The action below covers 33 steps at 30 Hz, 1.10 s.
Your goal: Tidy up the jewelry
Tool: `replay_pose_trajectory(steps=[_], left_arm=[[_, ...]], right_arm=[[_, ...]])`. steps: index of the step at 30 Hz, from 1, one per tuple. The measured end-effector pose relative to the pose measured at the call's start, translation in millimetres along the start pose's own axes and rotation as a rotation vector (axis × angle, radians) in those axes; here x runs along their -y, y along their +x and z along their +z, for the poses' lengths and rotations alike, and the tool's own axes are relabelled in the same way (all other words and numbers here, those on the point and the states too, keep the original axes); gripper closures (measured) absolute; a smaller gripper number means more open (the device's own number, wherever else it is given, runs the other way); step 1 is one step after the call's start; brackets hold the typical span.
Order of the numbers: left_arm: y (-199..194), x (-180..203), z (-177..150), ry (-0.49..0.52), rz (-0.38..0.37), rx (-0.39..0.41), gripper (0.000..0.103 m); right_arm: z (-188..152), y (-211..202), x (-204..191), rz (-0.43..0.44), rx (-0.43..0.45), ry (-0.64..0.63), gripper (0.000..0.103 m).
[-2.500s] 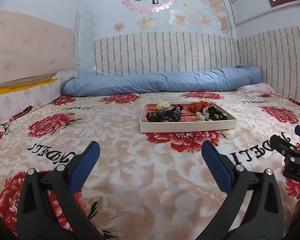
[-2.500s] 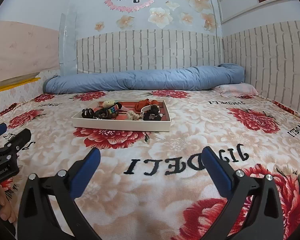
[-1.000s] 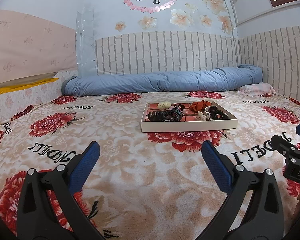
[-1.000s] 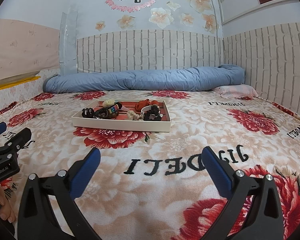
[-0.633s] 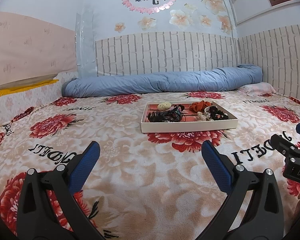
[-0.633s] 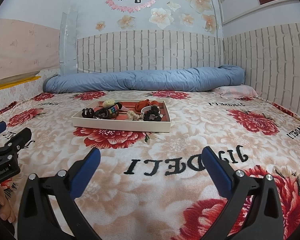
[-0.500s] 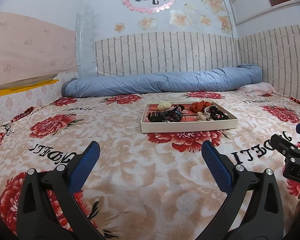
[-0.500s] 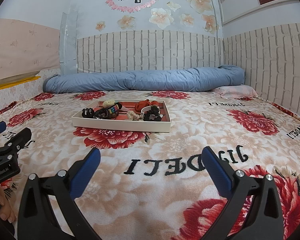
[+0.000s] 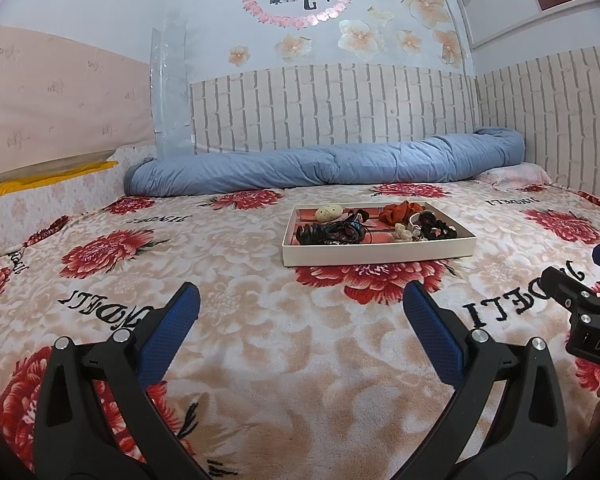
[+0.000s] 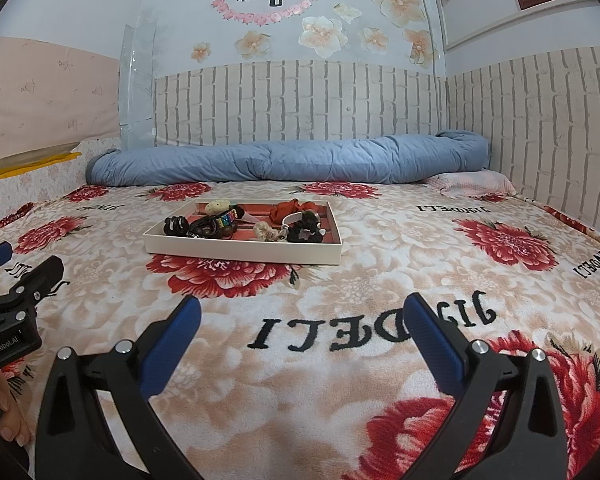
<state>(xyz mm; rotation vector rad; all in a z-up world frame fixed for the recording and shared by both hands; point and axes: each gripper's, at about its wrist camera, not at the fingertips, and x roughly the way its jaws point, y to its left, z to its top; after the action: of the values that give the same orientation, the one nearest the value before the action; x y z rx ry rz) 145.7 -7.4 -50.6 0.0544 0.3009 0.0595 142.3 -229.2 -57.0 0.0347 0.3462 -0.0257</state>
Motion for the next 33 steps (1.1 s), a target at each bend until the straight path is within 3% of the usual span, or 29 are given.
replay_pose_trajectory(steps=[33], left_arm=[[0.7, -2.6, 0.0, 0.007, 0.001, -0.001, 0.005]], right_arm=[[0.0, -0.8, 0.4, 0.0, 0.002, -0.001, 0.004]])
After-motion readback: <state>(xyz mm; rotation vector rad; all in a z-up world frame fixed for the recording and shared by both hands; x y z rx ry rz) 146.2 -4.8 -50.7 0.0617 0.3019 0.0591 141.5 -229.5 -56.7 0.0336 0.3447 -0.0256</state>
